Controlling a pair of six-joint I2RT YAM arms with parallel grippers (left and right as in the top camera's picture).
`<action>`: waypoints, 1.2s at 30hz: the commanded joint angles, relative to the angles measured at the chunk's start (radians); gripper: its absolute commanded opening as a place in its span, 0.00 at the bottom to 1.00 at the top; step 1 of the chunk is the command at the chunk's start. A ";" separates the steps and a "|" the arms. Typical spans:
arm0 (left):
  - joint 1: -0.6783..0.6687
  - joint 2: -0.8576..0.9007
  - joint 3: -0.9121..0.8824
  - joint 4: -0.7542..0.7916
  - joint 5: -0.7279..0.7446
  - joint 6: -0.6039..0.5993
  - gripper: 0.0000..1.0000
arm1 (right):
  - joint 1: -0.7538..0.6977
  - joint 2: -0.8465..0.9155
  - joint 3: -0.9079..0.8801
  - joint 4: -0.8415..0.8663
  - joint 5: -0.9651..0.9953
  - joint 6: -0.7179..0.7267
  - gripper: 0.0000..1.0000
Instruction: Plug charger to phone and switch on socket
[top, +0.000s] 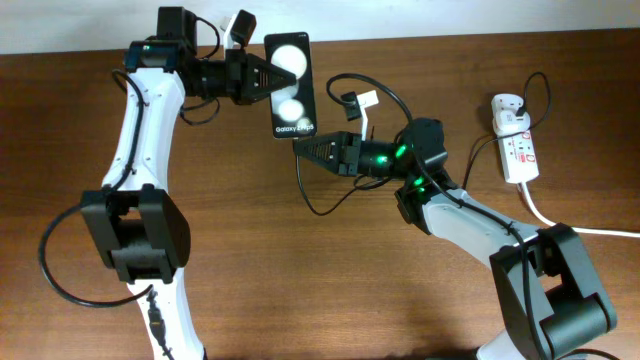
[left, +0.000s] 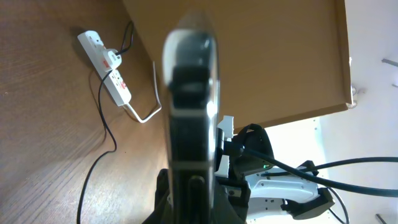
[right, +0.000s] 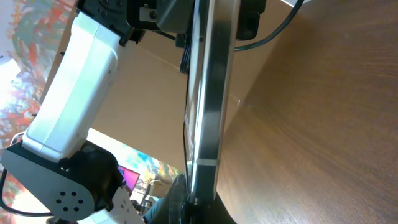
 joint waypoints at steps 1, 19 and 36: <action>-0.037 -0.013 0.009 -0.010 0.006 0.005 0.00 | -0.018 0.002 0.019 0.030 0.097 0.003 0.04; -0.006 -0.013 0.009 -0.068 -0.356 0.005 0.00 | -0.017 0.002 0.019 -0.306 -0.098 -0.215 0.95; -0.008 -0.011 -0.434 0.044 -0.615 -0.006 0.00 | -0.018 0.002 0.019 -0.868 0.305 -0.424 0.99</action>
